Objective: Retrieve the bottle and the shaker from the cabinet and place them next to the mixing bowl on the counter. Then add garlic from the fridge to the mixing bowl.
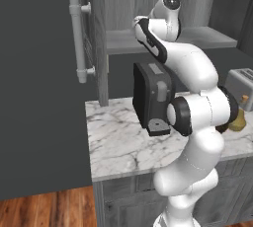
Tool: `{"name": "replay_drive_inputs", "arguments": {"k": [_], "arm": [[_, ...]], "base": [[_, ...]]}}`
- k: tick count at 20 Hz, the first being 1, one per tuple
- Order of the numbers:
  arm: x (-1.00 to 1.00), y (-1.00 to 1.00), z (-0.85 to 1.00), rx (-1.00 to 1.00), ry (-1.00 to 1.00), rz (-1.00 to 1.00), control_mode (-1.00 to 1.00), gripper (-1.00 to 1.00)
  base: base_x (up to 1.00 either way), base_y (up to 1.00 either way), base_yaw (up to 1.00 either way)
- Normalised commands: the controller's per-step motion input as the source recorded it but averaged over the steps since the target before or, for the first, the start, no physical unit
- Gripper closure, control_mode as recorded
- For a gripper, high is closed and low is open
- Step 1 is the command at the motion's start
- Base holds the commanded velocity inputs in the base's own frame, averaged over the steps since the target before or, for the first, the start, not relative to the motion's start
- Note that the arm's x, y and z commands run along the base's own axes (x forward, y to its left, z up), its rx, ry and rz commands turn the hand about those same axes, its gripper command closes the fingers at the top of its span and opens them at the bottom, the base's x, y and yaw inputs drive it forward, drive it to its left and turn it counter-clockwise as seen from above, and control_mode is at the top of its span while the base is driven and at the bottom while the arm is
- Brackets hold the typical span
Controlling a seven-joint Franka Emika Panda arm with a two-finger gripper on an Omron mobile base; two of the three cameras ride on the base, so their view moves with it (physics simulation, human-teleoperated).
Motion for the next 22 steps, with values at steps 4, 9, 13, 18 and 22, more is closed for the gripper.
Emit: {"name": "replay_drive_inputs", "arguments": {"k": [4, 9, 13, 18, 22], "arm": [[0.24, 0.0, -0.01, 0.0, 0.0, 0.0, -1.0, -1.0], [0.01, 0.0, -0.03, 0.0, 0.0, 0.0, -1.0, -1.0], [0.0, 0.0, -0.06, 0.0, 0.0, 0.0, -1.0, -1.0], [0.01, 0.0, -0.18, 0.0, 0.0, 0.0, -1.0, -1.0], [0.08, 0.0, -0.12, 0.0, 0.0, 0.0, -1.0, -1.0]], "base": [[0.0, 0.0, 0.0], [0.0, 0.0, 0.0], [0.0, 0.0, 0.0], [0.0, 0.0, 0.0], [0.0, 0.0, 0.0]]}}
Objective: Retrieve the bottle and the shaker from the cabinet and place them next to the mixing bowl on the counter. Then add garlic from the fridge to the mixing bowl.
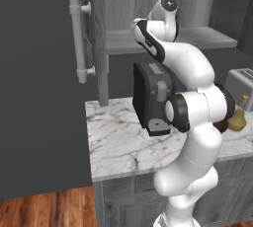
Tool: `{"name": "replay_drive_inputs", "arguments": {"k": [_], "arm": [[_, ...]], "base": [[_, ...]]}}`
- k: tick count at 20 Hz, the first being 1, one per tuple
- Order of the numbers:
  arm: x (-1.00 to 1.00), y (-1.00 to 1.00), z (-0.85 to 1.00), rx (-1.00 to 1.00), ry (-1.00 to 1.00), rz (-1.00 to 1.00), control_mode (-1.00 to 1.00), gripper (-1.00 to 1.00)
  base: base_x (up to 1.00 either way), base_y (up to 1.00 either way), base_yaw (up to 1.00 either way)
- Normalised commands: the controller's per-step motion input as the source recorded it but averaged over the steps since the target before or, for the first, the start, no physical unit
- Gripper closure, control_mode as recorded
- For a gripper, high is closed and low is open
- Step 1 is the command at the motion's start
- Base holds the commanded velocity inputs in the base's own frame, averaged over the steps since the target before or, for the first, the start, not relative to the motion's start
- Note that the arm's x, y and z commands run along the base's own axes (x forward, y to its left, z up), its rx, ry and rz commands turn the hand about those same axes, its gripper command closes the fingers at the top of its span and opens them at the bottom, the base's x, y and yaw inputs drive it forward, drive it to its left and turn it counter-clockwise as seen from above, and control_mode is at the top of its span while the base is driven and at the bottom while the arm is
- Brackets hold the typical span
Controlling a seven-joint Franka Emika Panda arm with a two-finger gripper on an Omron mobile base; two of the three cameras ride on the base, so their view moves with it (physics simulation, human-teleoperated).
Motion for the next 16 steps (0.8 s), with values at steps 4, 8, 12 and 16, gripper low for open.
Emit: {"name": "replay_drive_inputs", "arguments": {"k": [4, 8, 12, 16], "arm": [[0.05, 0.0, 0.0, 0.0, 0.0, 0.0, -1.0, -1.0], [0.0, 0.0, 0.0, 0.0, 0.0, 0.0, -1.0, -1.0], [0.0, 0.0, 0.0, 0.0, 0.0, 0.0, -1.0, 1.0], [0.0, 0.0, 0.0, 0.0, 0.0, 0.0, -1.0, 1.0]], "base": [[0.0, 0.0, 0.0], [0.0, 0.0, 0.0], [0.0, 0.0, 0.0], [0.0, 0.0, 0.0]]}}
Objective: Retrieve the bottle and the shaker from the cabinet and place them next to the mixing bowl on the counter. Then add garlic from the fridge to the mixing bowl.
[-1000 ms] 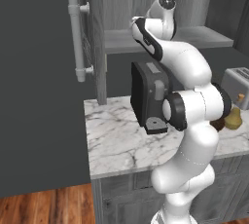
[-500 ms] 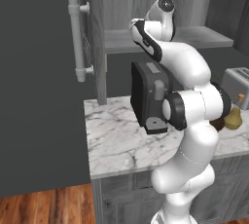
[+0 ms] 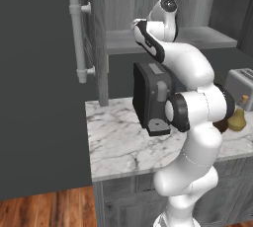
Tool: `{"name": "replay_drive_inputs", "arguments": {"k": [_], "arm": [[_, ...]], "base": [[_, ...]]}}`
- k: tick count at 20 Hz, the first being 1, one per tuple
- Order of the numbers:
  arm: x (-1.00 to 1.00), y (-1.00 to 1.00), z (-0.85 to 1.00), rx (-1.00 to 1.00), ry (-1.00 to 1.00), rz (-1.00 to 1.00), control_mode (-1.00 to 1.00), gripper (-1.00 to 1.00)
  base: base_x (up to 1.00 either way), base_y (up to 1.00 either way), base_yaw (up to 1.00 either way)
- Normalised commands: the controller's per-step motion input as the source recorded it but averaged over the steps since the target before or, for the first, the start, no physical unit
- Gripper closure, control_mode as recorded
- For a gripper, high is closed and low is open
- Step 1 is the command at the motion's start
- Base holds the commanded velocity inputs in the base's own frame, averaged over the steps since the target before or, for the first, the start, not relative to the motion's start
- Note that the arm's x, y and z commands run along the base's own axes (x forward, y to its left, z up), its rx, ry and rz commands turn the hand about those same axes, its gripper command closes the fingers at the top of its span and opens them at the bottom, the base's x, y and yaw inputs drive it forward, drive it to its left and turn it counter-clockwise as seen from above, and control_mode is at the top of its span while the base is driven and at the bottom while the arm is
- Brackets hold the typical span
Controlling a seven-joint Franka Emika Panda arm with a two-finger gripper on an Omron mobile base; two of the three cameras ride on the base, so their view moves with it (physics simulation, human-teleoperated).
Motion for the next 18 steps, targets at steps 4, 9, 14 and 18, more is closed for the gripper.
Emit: {"name": "replay_drive_inputs", "arguments": {"k": [4, 9, 14, 18], "arm": [[0.0, 0.0, 0.0, 0.0, 0.0, 0.0, -1.0, 1.0], [-0.22, 0.0, 0.0, 0.0, 0.0, 0.0, -1.0, 1.0], [-0.88, -0.07, 0.0, 0.01, 0.0, 0.0, -1.0, 1.0], [-1.0, -0.15, 0.0, 0.01, 0.0, 0.0, -1.0, 1.0]], "base": [[0.0, 0.0, 0.0], [0.0, 0.0, 0.0], [0.0, 0.0, 0.0], [0.0, 0.0, 0.0]]}}
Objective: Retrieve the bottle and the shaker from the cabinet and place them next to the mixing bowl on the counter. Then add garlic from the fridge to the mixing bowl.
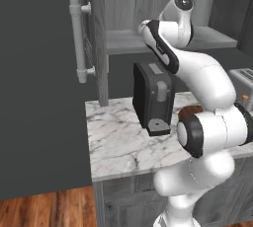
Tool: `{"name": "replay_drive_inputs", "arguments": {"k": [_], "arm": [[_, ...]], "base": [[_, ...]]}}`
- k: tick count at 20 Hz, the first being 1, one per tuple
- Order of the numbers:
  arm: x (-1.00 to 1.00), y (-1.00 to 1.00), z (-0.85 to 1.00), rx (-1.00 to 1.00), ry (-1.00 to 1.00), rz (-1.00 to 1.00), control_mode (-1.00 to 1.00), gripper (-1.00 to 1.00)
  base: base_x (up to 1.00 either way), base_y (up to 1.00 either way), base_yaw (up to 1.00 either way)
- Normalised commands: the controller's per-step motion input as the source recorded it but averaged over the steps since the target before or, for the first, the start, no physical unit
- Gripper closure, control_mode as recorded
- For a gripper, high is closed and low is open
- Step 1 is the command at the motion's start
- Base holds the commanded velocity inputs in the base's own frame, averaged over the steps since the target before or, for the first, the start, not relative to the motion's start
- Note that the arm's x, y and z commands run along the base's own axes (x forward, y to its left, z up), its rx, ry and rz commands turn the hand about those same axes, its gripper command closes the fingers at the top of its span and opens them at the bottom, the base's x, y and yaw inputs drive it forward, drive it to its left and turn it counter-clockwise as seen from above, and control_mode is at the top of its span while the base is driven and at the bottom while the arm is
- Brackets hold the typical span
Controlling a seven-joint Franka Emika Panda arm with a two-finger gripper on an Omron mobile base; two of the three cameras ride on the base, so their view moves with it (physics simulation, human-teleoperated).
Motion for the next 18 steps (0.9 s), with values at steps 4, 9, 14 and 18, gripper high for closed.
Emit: {"name": "replay_drive_inputs", "arguments": {"k": [4, 9, 14, 18], "arm": [[-1.0, -0.14, 0.0, 0.01, -0.06, 0.0, -1.0, 1.0], [-1.0, -0.42, 0.0, 0.02, -0.16, 0.01, -1.0, 1.0], [-0.87, -0.58, 0.0, 0.0, -0.18, 0.11, -1.0, 1.0], [-0.84, -0.6, 0.0, 0.0, -0.17, 0.15, -1.0, 1.0]], "base": [[0.0, 0.0, 0.0], [0.0, 0.0, 0.0], [0.0, 0.0, 0.0], [0.0, 0.0, 0.0]]}}
